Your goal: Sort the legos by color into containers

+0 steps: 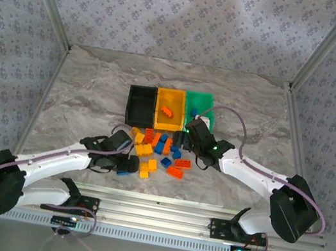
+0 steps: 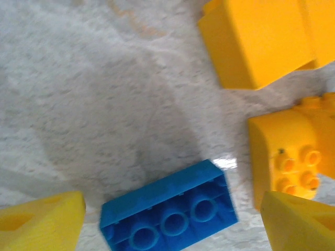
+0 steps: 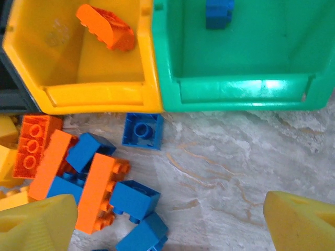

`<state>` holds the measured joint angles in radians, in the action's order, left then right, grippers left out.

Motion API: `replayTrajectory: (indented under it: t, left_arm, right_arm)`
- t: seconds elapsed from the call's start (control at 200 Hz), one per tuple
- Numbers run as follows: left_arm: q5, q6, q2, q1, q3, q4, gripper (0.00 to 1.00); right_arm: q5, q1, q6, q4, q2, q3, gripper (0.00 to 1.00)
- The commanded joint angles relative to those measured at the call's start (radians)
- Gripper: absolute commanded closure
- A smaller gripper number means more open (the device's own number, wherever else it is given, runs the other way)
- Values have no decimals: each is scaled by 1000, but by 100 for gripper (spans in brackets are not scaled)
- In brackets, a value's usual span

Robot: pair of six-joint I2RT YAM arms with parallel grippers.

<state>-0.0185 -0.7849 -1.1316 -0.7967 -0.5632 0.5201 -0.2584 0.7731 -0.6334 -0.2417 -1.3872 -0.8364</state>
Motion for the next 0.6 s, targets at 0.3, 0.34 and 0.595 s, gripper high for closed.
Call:
replayTrajectory:
  t: [0.3, 0.34, 0.595]
  left_arm:
    - [-141, 64, -185, -128, -170, 82, 17]
    - [-145, 69, -190, -138, -168, 78, 17]
    - [-188, 109, -216, -251, -237, 44, 21]
  right_arm:
    - [-26, -11, -28, 5, 50, 43, 6]
    - [-28, -13, -26, 7, 53, 46, 6]
    - [-31, -25, -26, 7, 82, 63, 6]
